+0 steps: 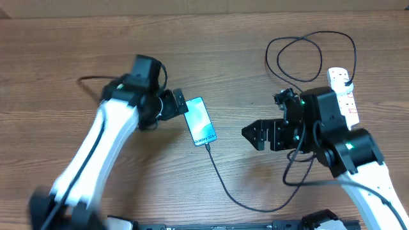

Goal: Plug charger to phone and switch on socket
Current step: 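Lower the phone flat onto the table with the left gripper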

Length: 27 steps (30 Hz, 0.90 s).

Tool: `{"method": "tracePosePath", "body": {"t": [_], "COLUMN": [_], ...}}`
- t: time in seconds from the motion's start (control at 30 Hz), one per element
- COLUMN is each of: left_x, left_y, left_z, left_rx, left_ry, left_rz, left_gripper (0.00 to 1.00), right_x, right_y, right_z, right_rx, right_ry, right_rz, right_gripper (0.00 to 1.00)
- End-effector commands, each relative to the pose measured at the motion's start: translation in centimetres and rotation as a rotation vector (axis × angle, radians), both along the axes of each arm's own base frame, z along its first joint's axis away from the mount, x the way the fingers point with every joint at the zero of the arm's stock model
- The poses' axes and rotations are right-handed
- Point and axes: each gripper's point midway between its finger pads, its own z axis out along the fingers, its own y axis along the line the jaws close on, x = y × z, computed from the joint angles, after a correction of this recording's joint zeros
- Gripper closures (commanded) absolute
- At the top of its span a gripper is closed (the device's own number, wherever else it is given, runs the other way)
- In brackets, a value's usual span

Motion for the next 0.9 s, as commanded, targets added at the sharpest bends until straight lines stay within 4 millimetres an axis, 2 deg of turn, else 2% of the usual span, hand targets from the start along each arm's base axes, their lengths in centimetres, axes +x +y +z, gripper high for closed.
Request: {"method": "tracePosePath", "body": {"t": [0.0, 0.1, 0.17, 0.23, 0.37, 0.6, 0.87], "left_x": [-1.9, -4.4, -5.2, -5.5, -5.8, -4.9, -3.6], "left_y": [-1.3, -2.6, -2.4, -2.2, -2.0, -2.5, -3.1], "left_z": [6.4, 10.4, 12.1, 12.4, 11.4, 9.4, 5.9], "left_rx": [0.031, 0.038, 0.051, 0.054, 0.066, 0.082, 0.108], "left_ry": [-0.244, -0.413, -0.482, -0.489, -0.444, -0.376, -0.263], "left_rz": [-0.199, -0.350, -0.362, -0.356, -0.361, -0.368, -0.380], "left_gripper": [0.00, 0.00, 0.00, 0.00, 0.00, 0.00, 0.00], "right_x": [-0.5, -1.5, -1.7, -1.9, -2.0, -1.9, -1.9], "right_y": [-1.0, -2.0, -3.4, -4.1, -4.2, -4.2, -4.2], "right_z": [1.8, 3.5, 4.6, 5.2, 5.2, 5.0, 5.0], "right_rx": [-0.022, -0.030, -0.066, -0.085, -0.087, -0.091, -0.091], "right_ry": [-0.088, -0.167, -0.241, -0.282, -0.282, -0.272, -0.272], "right_rz": [-0.030, -0.057, -0.106, -0.135, -0.137, -0.135, -0.135], "right_gripper": [0.00, 0.00, 0.00, 0.00, 0.00, 0.00, 0.00]}}
